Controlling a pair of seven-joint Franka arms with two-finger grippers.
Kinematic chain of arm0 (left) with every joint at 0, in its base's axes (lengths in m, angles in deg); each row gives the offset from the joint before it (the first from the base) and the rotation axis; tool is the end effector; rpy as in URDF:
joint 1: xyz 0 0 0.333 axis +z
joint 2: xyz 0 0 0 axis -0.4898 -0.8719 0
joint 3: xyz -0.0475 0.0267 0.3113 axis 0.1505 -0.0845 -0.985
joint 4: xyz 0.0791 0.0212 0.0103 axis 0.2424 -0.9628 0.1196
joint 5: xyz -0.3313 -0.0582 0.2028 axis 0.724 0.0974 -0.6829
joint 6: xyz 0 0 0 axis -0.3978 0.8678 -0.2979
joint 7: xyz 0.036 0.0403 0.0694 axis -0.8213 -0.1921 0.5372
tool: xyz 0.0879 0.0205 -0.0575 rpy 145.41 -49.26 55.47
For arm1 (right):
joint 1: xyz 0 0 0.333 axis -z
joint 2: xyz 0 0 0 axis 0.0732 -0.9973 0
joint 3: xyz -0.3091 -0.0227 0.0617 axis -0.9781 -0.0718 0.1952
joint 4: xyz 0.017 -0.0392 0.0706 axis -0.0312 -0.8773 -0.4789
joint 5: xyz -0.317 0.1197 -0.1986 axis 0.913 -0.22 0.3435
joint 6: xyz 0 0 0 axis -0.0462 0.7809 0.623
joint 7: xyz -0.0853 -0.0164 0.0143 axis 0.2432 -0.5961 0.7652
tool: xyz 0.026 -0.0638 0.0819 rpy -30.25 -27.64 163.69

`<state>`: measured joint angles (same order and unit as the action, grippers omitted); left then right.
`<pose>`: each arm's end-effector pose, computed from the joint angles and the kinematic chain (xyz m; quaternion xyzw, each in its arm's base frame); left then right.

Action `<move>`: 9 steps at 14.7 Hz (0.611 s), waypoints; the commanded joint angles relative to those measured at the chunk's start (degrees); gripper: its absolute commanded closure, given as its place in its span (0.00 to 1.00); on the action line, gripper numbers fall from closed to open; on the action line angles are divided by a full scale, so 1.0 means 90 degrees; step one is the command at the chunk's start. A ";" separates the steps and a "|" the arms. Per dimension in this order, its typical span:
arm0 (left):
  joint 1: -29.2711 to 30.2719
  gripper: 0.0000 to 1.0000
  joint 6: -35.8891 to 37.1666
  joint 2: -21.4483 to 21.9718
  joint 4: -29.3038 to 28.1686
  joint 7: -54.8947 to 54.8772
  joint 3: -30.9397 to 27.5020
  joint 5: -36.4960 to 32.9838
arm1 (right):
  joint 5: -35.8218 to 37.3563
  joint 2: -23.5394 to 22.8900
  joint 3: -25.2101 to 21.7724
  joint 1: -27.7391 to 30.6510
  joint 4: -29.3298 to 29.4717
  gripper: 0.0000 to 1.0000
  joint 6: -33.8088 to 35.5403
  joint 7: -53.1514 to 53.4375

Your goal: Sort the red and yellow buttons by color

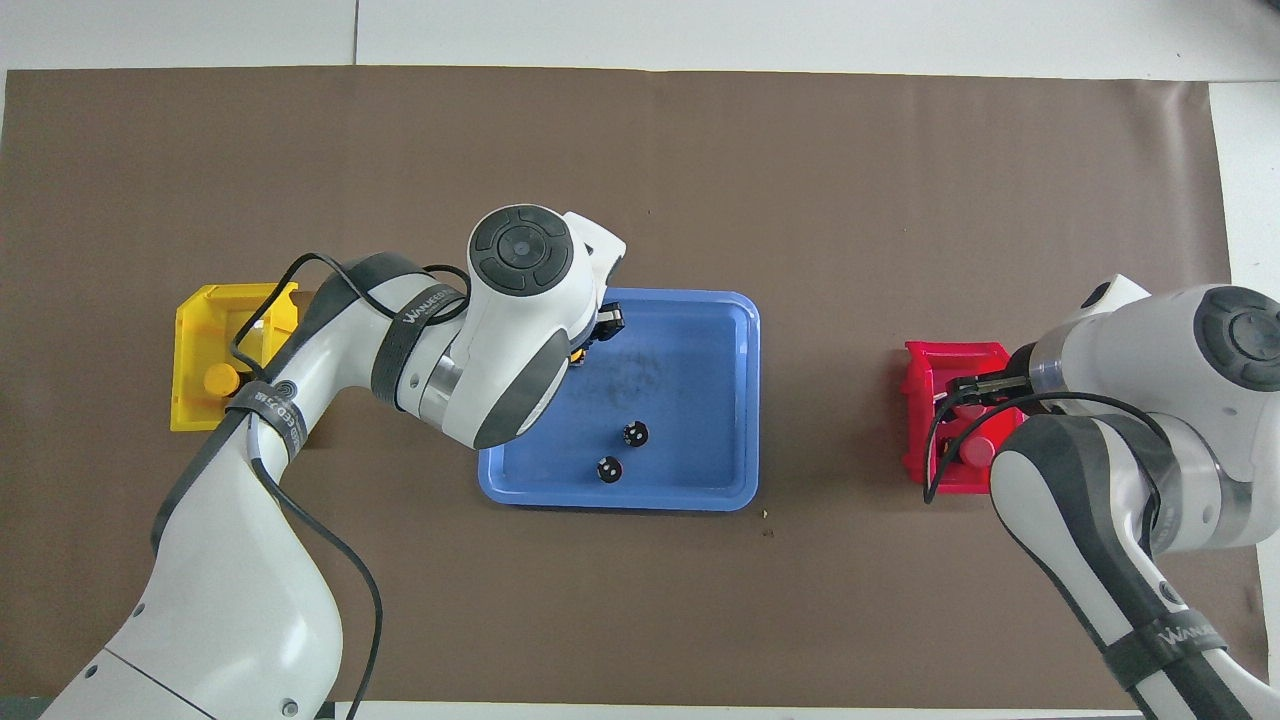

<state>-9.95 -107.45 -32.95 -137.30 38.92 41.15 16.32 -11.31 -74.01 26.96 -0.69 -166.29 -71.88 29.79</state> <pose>0.5239 -0.3937 0.3548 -0.9971 -0.0732 0.0158 0.0092 0.5004 0.0230 0.3881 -0.9992 -0.0358 0.0159 0.0045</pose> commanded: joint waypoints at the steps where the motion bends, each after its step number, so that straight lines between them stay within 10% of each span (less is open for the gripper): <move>1: 0.0339 0.99 0.0064 0.0368 0.0005 -0.0048 -0.0076 0.0136 | 0.0036 -0.0077 0.0067 0.0123 0.0776 0.15 0.0829 -0.0151; 2: 0.0505 0.99 0.0123 0.0563 0.0005 -0.0126 -0.0057 0.0126 | 0.0027 -0.0077 0.0067 0.0114 0.1088 0.00 0.1151 -0.0132; 9: 0.2779 0.99 0.1169 0.1043 0.0259 -0.3773 -0.0115 0.0106 | 0.0036 -0.0047 -0.0001 0.0240 0.3100 0.00 0.2901 -0.0122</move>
<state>10.24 -98.22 -23.49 -135.20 13.22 39.55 16.36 -11.30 -73.58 26.75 -0.46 -143.41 -49.35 29.79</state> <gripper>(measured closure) 0.586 0.000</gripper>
